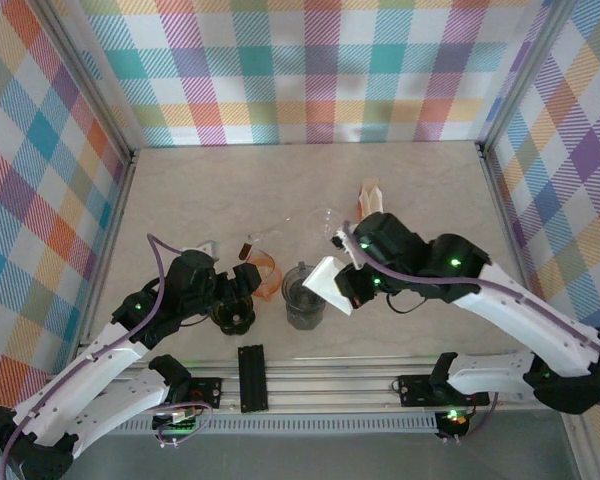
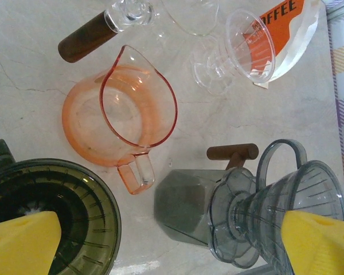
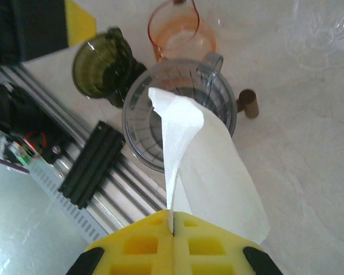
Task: Place the coffee filter in the dripper
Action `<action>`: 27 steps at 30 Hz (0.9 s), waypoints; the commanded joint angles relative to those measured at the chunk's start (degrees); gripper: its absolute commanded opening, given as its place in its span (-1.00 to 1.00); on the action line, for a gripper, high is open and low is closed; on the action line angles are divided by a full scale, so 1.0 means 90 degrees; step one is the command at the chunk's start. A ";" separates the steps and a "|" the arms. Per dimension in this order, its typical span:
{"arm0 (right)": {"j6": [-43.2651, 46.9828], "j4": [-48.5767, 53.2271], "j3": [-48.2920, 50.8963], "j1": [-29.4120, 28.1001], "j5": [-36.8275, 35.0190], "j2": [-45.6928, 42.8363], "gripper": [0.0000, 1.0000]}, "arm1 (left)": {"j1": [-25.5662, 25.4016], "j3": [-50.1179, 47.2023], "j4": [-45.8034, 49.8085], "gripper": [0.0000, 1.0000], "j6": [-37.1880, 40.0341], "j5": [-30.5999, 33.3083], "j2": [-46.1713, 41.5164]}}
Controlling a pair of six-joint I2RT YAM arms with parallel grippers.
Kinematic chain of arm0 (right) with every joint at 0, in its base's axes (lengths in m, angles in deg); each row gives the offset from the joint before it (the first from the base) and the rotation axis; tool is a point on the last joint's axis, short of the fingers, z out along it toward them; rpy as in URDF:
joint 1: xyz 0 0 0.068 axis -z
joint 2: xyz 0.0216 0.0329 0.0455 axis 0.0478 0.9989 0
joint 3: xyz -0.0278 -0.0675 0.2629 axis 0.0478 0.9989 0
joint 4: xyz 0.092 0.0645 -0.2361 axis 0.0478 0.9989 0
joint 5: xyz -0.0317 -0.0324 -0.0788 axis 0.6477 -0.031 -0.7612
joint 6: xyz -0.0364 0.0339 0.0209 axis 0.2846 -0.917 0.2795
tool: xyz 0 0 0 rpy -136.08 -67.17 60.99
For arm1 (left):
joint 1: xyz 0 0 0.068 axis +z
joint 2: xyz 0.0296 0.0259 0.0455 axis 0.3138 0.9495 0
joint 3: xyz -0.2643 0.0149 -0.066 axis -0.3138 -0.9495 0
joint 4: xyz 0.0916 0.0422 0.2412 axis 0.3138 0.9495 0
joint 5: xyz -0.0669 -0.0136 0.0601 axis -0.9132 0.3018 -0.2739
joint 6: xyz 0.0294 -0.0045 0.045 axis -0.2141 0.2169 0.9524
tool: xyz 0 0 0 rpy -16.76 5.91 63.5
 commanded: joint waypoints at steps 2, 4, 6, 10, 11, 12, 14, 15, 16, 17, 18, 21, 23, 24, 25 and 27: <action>0.0027 0.0430 -0.0408 -0.0140 -0.0257 0.0483 -1.00 | -0.0075 0.0049 0.0008 0.97 0.0111 -0.0107 -0.0050; 0.0084 0.0522 -0.0650 -0.0147 -0.0296 0.0726 -1.00 | -0.0077 0.0040 0.0008 0.97 0.0123 -0.0127 -0.0077; 0.0149 0.0706 -0.0904 -0.0147 -0.0389 0.0984 -1.00 | -0.0074 0.0021 -0.0007 0.97 0.0127 -0.0149 -0.0119; 0.0323 0.1155 -0.1470 -0.0147 -0.0424 0.1576 -1.00 | -0.0076 0.0011 -0.0071 0.97 0.0173 -0.0263 -0.0160; 0.0375 0.1249 -0.1593 -0.0147 -0.0384 0.1717 -1.00 | -0.0077 0.0012 -0.0075 0.97 0.0204 -0.0283 -0.0160; 0.0435 0.1337 -0.1729 -0.0141 -0.0333 0.1863 -1.00 | -0.0075 0.0015 -0.0078 0.97 0.0220 -0.0303 -0.0158; 0.0537 0.1466 -0.1944 -0.0141 -0.0197 0.2118 -1.00 | -0.0078 0.0012 -0.0104 0.97 0.0242 -0.0339 -0.0169; 0.0572 0.1517 -0.2039 -0.0139 -0.0120 0.2240 -1.00 | -0.0075 0.0010 -0.0118 0.97 0.0249 -0.0357 -0.0174; 0.0612 0.1569 -0.2133 -0.0141 -0.0037 0.2355 -1.00 | -0.0078 0.0000 -0.0136 0.97 0.0263 -0.0378 -0.0178; 0.0641 0.1611 -0.2216 -0.0133 0.0009 0.2463 -1.00 | -0.0078 -0.0009 -0.0147 0.97 0.0263 -0.0394 -0.0172; 0.0684 0.1651 -0.2295 -0.0131 0.0053 0.2566 -1.00 | -0.0075 -0.0015 -0.0156 0.97 0.0278 -0.0420 -0.0179; 0.0750 0.1706 -0.2449 -0.0126 0.0097 0.2858 -1.00 | -0.0075 -0.0005 -0.0168 0.97 0.0286 -0.0462 -0.0179; 0.0778 0.1651 -0.2498 -0.0131 0.0155 0.3006 -0.98 | -0.0075 0.0011 -0.0158 0.97 0.0287 -0.0479 -0.0194; 0.0790 0.1604 -0.2505 -0.0131 0.0199 0.3076 -0.96 | -0.0075 0.0011 -0.0153 0.98 0.0285 -0.0476 -0.0199; 0.0791 0.1553 -0.2497 -0.0131 0.0238 0.3136 -0.95 | -0.0075 0.0011 -0.0153 0.97 0.0279 -0.0481 -0.0209; 0.0775 0.1423 -0.2454 -0.0131 0.0276 0.3215 -0.92 | -0.0070 0.0006 -0.0167 0.98 0.0286 -0.0485 -0.0218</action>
